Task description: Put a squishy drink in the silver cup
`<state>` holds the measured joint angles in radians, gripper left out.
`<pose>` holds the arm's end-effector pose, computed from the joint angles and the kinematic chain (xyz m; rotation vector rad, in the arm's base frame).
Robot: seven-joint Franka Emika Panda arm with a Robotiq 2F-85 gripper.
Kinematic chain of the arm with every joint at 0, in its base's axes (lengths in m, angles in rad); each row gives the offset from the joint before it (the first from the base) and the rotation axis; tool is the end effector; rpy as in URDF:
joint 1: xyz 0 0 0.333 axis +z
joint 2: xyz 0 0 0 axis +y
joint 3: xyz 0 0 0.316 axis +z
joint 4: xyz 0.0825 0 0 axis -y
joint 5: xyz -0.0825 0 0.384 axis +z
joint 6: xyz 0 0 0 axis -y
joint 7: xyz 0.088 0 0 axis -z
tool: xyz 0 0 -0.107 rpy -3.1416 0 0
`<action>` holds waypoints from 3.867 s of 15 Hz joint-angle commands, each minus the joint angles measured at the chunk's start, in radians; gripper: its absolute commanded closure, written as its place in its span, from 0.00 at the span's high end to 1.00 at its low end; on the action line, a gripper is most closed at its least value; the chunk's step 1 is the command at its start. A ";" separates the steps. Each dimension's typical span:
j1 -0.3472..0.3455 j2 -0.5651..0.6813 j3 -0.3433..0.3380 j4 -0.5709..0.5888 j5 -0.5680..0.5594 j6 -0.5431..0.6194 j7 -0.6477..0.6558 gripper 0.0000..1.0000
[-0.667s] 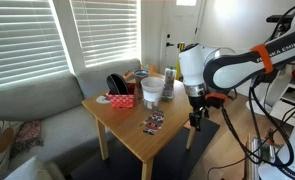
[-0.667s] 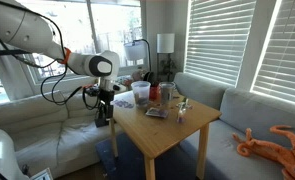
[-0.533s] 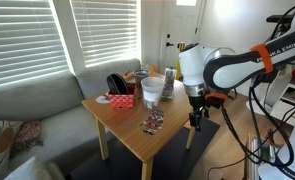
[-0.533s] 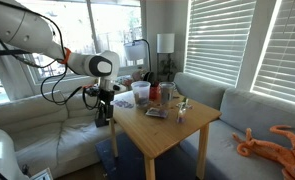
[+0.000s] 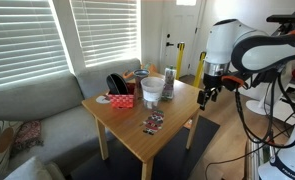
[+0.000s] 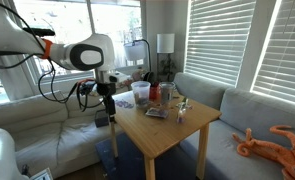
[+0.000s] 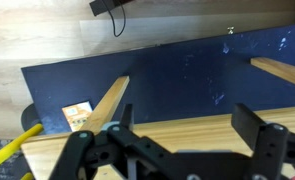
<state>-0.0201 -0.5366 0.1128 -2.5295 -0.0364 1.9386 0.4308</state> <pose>0.3744 0.0333 0.4520 2.9944 -0.5162 -0.0498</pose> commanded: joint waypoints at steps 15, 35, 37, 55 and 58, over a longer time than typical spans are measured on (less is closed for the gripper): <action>-0.031 -0.183 -0.344 0.047 -0.200 0.150 -0.675 1.00; -0.013 0.057 -0.364 0.313 -0.005 0.243 -0.694 1.00; 0.008 0.144 -0.377 0.414 0.006 0.195 -0.759 1.00; -0.039 0.317 -0.365 0.559 0.069 0.150 -0.907 1.00; -0.039 0.317 -0.365 0.559 0.069 0.150 -0.907 1.00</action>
<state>-0.0334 -0.2224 -0.2754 -1.9746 0.0246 2.0924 -0.4710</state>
